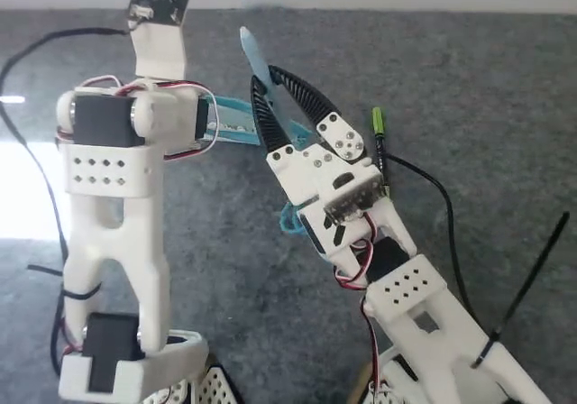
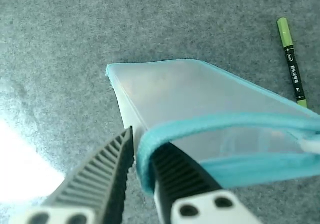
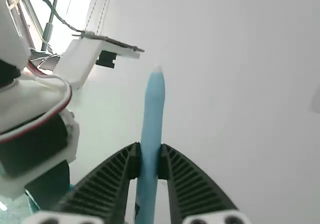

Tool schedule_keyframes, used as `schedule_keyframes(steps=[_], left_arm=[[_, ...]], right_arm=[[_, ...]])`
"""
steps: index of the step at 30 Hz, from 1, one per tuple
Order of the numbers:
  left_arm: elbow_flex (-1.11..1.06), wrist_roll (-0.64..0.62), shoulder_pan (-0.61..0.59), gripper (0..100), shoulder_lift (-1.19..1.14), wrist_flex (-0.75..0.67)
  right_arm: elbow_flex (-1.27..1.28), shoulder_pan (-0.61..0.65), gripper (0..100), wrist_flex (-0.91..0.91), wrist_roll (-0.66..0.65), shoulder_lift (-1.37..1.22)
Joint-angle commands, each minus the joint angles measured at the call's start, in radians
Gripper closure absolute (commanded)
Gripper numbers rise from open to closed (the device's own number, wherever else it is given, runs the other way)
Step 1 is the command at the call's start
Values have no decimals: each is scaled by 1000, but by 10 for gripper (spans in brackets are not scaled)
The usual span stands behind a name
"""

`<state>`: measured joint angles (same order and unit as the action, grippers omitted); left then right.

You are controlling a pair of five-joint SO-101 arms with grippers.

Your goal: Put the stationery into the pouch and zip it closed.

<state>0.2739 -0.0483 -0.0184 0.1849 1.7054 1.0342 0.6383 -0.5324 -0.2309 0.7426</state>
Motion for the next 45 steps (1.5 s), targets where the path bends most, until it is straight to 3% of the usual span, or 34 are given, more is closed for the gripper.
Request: schedule_keyframes(steps=[1,8,17,22,32,45], left_arm=[[67,0,-8,990,5,-26],[67,0,-8,990,5,-31],[67,0,-43,990,5,-31],[67,0,-51,990,5,-31],[67,0,-51,990,5,-40],[67,2,-52,990,5,-40]], right_arm=[[-8,5,991,-7,18,64],[23,47,991,-148,21,76],[-118,134,991,-153,58,-90],[-133,134,991,-348,48,-242],[-133,136,991,-694,-173,-412],[-170,136,991,-734,-186,-412]])
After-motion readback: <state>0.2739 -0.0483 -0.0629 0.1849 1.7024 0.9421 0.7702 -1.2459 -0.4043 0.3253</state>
